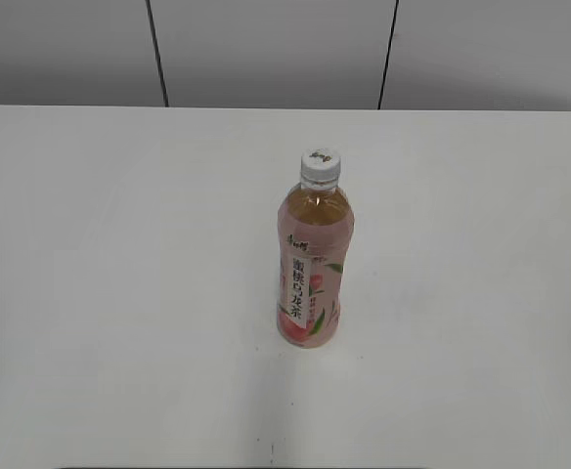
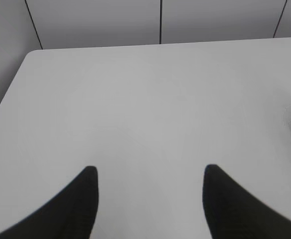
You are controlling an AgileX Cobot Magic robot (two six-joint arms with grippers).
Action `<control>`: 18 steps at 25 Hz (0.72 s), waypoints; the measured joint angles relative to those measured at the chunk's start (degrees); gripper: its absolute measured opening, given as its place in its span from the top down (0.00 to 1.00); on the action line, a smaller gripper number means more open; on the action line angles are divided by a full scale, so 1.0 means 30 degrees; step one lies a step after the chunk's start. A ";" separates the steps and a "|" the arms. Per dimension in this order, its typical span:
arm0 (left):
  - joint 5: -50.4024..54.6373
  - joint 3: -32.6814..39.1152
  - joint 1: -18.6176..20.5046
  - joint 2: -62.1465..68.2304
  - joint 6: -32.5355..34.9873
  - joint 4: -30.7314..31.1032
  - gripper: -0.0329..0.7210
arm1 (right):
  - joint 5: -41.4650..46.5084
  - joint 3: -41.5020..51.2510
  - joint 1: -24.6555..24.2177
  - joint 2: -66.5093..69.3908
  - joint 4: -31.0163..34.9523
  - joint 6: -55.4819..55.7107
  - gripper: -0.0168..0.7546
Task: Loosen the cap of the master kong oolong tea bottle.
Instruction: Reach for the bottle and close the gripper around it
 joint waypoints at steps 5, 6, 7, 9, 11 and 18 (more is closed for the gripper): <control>-0.2580 -0.0341 0.0000 0.0000 0.0000 -0.0433 0.42 | 0.0000 0.0000 0.0000 0.0000 0.0000 0.0000 0.36; -0.3712 -0.0363 0.0000 0.0000 0.0000 -0.0737 0.42 | 0.0000 0.0000 0.0000 0.0000 0.0000 0.0000 0.36; -0.4818 -0.0363 0.0000 0.0000 0.0000 -0.0956 0.42 | 0.0000 0.0000 0.0000 0.0000 0.0000 0.0000 0.36; -0.6535 -0.0103 0.0000 0.0022 0.0000 -0.1530 0.42 | 0.0000 0.0000 0.0000 0.0000 0.0000 0.0000 0.36; -0.7773 0.0370 0.0000 0.0257 0.0000 -0.1779 0.42 | 0.0000 0.0000 0.0000 0.0000 0.0000 0.0000 0.36; -1.2218 0.3832 0.0000 0.0709 0.0000 -0.1872 0.49 | 0.0000 0.0000 0.0000 0.0000 0.0000 0.0000 0.36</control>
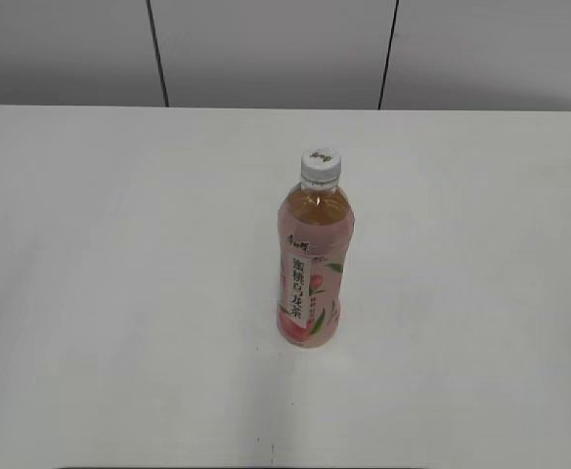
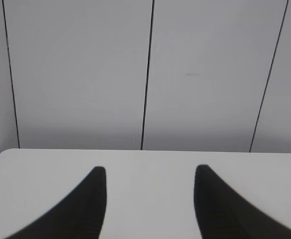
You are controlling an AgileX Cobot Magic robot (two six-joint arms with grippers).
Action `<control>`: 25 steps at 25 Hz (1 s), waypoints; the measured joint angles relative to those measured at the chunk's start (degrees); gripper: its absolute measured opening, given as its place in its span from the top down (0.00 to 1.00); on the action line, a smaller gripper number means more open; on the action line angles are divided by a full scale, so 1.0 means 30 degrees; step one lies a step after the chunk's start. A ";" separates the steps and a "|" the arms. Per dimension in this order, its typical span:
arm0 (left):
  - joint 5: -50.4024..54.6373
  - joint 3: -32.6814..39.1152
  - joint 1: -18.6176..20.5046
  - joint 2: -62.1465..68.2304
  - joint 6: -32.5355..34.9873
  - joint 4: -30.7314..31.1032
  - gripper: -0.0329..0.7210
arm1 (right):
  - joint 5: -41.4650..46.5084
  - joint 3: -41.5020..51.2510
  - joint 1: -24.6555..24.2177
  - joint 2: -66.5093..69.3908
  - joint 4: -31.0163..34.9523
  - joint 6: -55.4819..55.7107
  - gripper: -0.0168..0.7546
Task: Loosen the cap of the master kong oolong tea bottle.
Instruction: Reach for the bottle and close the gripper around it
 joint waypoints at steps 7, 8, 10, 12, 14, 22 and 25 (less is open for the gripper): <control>-0.4790 0.2708 0.0000 0.0175 0.0000 -0.0295 0.50 | 0.0000 0.0000 0.0000 0.0000 0.0000 0.0000 0.36; -0.5108 0.2759 0.0000 0.0445 0.0000 -0.0295 0.50 | 0.0000 0.0000 0.0000 0.0000 0.0000 0.0000 0.36; -0.5816 0.2799 0.0000 0.1434 0.0000 -0.0334 0.50 | 0.0000 0.0000 0.0000 0.0000 0.0000 0.0000 0.36; -0.6436 0.2799 0.0000 0.2736 0.0000 -0.0353 0.50 | 0.0000 0.0000 0.0000 0.0000 0.0000 0.0000 0.36; -0.7252 0.2804 0.0000 0.4279 0.0000 -0.0434 0.50 | 0.0000 0.0000 0.0000 0.0000 0.0000 0.0000 0.36; -1.1760 0.2804 -0.1888 1.1210 0.0000 0.0960 0.51 | 0.0000 0.0000 0.0000 0.0000 0.0000 0.0000 0.36; -1.4537 0.2804 -0.4331 1.3831 -0.0019 0.1972 0.52 | 0.0000 0.0000 0.0000 0.0000 0.0000 0.0000 0.36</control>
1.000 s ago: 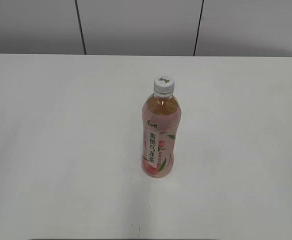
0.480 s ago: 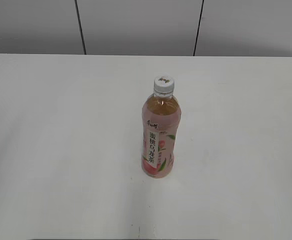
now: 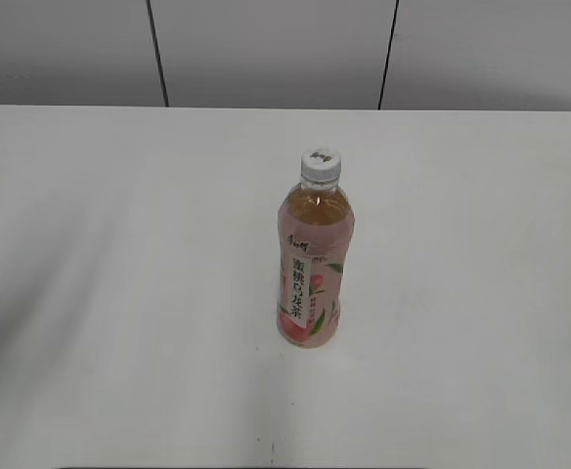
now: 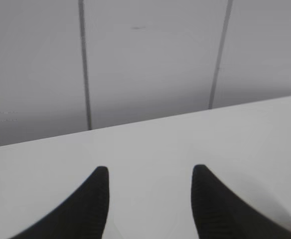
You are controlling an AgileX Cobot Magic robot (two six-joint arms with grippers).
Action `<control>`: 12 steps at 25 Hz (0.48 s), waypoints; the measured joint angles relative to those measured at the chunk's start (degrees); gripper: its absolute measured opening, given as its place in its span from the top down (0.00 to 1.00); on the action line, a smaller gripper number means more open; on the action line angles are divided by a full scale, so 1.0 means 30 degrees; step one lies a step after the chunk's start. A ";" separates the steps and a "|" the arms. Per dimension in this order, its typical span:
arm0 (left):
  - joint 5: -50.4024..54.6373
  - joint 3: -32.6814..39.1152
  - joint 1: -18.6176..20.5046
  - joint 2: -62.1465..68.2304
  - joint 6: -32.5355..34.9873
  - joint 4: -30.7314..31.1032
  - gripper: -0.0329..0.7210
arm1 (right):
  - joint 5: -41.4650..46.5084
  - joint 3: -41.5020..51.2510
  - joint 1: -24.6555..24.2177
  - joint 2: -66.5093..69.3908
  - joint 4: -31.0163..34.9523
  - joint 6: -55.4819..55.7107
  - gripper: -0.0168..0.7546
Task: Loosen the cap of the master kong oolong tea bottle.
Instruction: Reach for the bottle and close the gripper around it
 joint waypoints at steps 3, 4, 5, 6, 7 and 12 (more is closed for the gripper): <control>-0.1567 0.0000 -0.2740 0.2549 -0.0036 0.0340 0.52 | 0.0000 0.0000 0.0000 0.0000 0.0000 0.0000 0.36; -0.1774 0.0000 -0.3702 0.3699 -0.0060 0.0398 0.52 | 0.0000 0.0000 0.0000 0.0000 0.0000 0.0000 0.36; -0.1884 0.0016 -0.4635 0.4323 -0.0060 0.0513 0.52 | 0.0000 0.0000 0.0000 0.0000 0.0000 0.0000 0.36; -0.2304 0.0016 -0.5399 0.4895 -0.0060 0.0697 0.52 | 0.0000 0.0000 0.0000 0.0000 0.0000 0.0000 0.36; -0.2866 0.0016 -0.6278 0.5373 -0.0060 0.0830 0.52 | 0.0000 0.0000 0.0000 0.0000 0.0000 0.0000 0.36; -0.5955 0.0016 -0.8754 0.8831 -0.0060 0.1383 0.43 | 0.0000 0.0000 0.0000 0.0000 0.0000 0.0000 0.36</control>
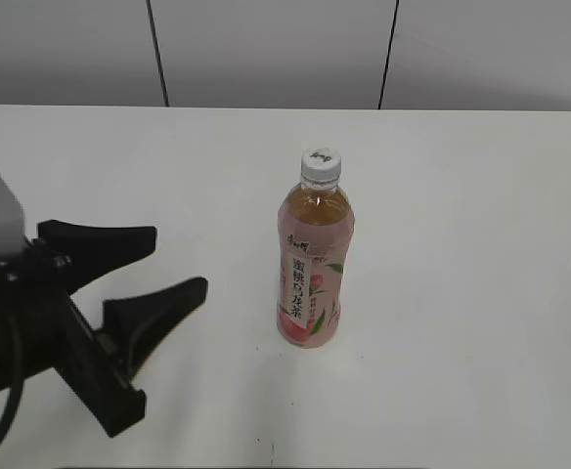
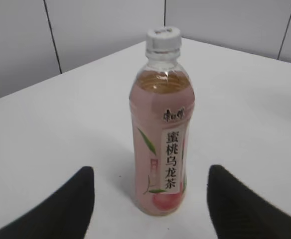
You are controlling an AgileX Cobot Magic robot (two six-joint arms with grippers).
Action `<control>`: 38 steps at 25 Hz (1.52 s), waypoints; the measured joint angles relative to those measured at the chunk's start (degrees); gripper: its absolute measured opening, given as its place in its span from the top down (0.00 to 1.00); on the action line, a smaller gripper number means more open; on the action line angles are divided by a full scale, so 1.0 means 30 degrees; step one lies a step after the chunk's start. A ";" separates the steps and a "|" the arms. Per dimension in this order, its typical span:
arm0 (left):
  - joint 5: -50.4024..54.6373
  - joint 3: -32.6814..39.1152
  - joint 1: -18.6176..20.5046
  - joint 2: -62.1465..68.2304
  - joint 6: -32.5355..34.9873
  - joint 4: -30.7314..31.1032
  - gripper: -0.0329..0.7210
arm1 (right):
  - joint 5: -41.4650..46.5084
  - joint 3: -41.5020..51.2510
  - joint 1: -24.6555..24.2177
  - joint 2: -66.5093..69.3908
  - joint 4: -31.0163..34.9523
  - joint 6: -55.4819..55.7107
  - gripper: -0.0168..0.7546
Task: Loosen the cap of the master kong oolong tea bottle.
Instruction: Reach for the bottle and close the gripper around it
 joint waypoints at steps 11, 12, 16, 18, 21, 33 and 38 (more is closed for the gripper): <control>-0.9559 -0.0191 -0.0128 0.9834 0.0000 0.0948 0.21 | 0.0000 0.0000 0.0000 0.0000 0.0000 0.0000 0.36; -0.9644 -0.0285 -0.0128 1.0670 0.0000 0.0948 0.21 | 0.0000 0.0000 0.0000 0.0000 0.0000 0.0000 0.36; -0.9682 -0.0930 -0.0128 1.2596 -0.0007 0.1098 0.21 | 0.0000 0.0000 0.0000 0.0000 0.0000 0.0000 0.36; -0.9730 -0.1342 -0.0128 1.2787 -0.0007 0.1175 0.21 | 0.0000 0.0000 0.0000 0.0000 0.0000 0.0000 0.36; -0.9820 -0.2007 -0.0128 1.2810 -0.0007 0.1221 0.21 | 0.0000 0.0000 0.0000 0.0000 0.0000 0.0000 0.36; -0.9860 -0.4395 -0.0128 1.2844 -0.0007 0.0204 0.20 | 0.0000 0.0000 0.0000 0.0000 0.0000 0.0000 0.36; -0.9912 -0.5265 -0.0128 1.3414 -0.0007 0.0372 0.20 | 0.0000 0.0000 0.0000 0.0000 0.0000 0.0000 0.36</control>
